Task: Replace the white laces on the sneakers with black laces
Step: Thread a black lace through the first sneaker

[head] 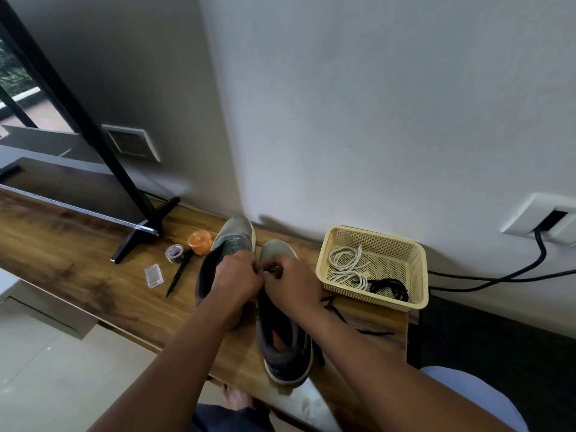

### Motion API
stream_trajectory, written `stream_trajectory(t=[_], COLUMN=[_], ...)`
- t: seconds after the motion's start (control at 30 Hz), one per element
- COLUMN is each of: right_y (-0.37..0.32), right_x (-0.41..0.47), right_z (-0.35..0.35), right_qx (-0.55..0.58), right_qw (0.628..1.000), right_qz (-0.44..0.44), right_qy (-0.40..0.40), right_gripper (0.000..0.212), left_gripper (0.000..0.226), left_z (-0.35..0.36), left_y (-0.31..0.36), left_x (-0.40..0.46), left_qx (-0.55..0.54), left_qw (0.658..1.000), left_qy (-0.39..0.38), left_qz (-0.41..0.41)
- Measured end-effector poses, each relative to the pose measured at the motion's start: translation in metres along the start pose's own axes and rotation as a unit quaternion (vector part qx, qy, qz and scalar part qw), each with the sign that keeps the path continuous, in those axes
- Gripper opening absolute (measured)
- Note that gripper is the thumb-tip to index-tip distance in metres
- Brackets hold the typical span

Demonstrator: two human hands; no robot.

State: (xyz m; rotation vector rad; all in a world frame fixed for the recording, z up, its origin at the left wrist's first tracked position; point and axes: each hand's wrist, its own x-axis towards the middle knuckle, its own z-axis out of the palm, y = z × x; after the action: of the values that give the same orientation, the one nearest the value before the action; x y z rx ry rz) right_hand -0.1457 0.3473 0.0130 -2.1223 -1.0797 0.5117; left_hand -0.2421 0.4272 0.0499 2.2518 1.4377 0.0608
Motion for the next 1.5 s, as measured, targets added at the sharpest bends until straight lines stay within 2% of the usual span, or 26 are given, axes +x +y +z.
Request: stream_trajectory(t=[0.13,0.27,0.37,0.43,0.47,0.5,0.57,0.6,0.63,0.67,0.7,0.77,0.8,0.87,0.97,1.03,1.07,1.13,1.2,1.23,1.3,1.37,1.4,1.43,1.47,1.5], right_y=[0.002,-0.002,-0.002,-0.001,0.0,0.0,0.0,0.0,0.001,0.001,0.002,0.003,0.003,0.002,0.002,0.002,0.003,0.005,0.005,0.005,0.005,0.005,0.006,0.007,0.008,0.008], right_x=[0.005,0.006,0.006,0.005,0.004,0.004,0.003,0.002,0.002,0.001,0.0,-0.001,-0.001,-0.001,-0.001,-0.002,-0.003,-0.003,-0.003,-0.003,-0.003,-0.001,-0.001,-0.001,-0.001,-0.001], right_z=[-0.007,-0.013,-0.015,-0.016,-0.017,-0.017,-0.018,-0.018,-0.018,-0.017,-0.017,-0.016,-0.015,-0.015,-0.016,-0.017,-0.017,-0.018,-0.018,-0.018,-0.017,-0.017,-0.017,-0.017,-0.017,-0.017], right_qx=[-0.031,-0.041,-0.061,-0.079,-0.083,-0.083,-0.082,-0.086,-0.091,-0.096,-0.099,-0.099,-0.099,-0.107,-0.112,-0.125,-0.13,-0.133,-0.133,-0.129,-0.113,-0.108,-0.109,-0.108,-0.102,-0.092], right_qw=[0.998,0.999,0.998,0.997,0.996,0.996,0.997,0.996,0.996,0.995,0.995,0.995,0.994,0.994,0.993,0.992,0.991,0.991,0.991,0.991,0.993,0.993,0.993,0.993,0.994,0.994], right_qz=[0.009,0.003,-0.001,0.004,0.006,0.009,0.011,0.008,0.005,0.003,0.004,0.007,0.008,0.007,0.009,0.007,0.006,0.01,0.016,0.018,0.025,0.029,0.03,0.03,0.029,0.029], right_qy=[-0.047,-0.032,-0.012,-0.007,-0.007,-0.006,-0.005,-0.006,-0.009,-0.014,-0.019,-0.029,-0.033,-0.034,-0.026,-0.019,-0.017,-0.018,-0.024,-0.028,-0.034,-0.038,-0.04,-0.041,-0.041,-0.043], right_gripper=[0.026,0.03,0.032,0.03,0.029,0.027,0.026,0.027,0.028,0.029,0.03,0.03,0.031,0.03,0.027,0.024,0.024,0.026,0.031,0.035,0.043,0.051,0.055,0.059,0.061,0.061], left_gripper=[0.012,0.011,0.013,0.014,0.014,0.014,0.015,0.015,0.015,0.016,0.019,0.02,0.019,0.013,0.019,0.028,0.03,0.031,0.035,0.036,0.036,0.038,0.036,0.032,0.029,0.026], left_z=[-0.003,-0.012,-0.018,-0.021,-0.022,-0.023,-0.029,-0.034,-0.039,-0.045,-0.051,-0.061,-0.063,-0.057,-0.045,-0.041,-0.04,-0.043,-0.047,-0.052,-0.063,-0.072,-0.074,-0.074,-0.074,-0.073], left_y=[0.006,0.004,-0.001,-0.002,-0.001,0.001,0.007,0.008,0.006,0.002,-0.003,-0.011,-0.012,-0.01,-0.002,0.0,-0.001,-0.002,-0.004,-0.006,-0.01,-0.012,-0.012,-0.013,-0.014,-0.017], left_x=[0.0,-0.001,-0.003,-0.004,-0.003,-0.002,0.0,0.001,0.002,0.002,0.002,-0.003,-0.007,-0.016,-0.022,-0.02,-0.019,-0.018,-0.015,-0.013,-0.011,-0.016,-0.019,-0.021,-0.022,-0.021], left_qx=[0.038,0.025,-0.047,-0.135,-0.213,-0.317,-0.5,-0.552,-0.57,-0.539,-0.467,-0.275,-0.188,-0.038,0.115,0.159,0.159,0.098,-0.076,-0.204,-0.453,-0.605,-0.624,-0.596,-0.515,-0.385], left_qw=[0.999,0.999,0.995,0.986,0.972,0.944,0.86,0.827,0.812,0.827,0.86,0.926,0.953,0.99,0.989,0.98,0.98,0.993,0.993,0.969,0.866,0.763,0.745,0.76,0.808,0.87], left_qy=[-0.01,0.03,0.083,0.1,0.1,0.095,0.087,0.094,0.115,0.153,0.203,0.257,0.231,0.108,-0.055,-0.11,-0.11,-0.045,0.071,0.129,0.21,0.225,0.236,0.259,0.285,0.308], left_qz=[0.021,0.031,0.034,0.016,-0.001,-0.017,-0.044,-0.046,-0.046,-0.041,-0.028,0.022,0.05,0.085,0.074,0.056,0.052,0.057,0.053,0.043,0.028,0.019,0.009,-0.005,-0.016,-0.028])
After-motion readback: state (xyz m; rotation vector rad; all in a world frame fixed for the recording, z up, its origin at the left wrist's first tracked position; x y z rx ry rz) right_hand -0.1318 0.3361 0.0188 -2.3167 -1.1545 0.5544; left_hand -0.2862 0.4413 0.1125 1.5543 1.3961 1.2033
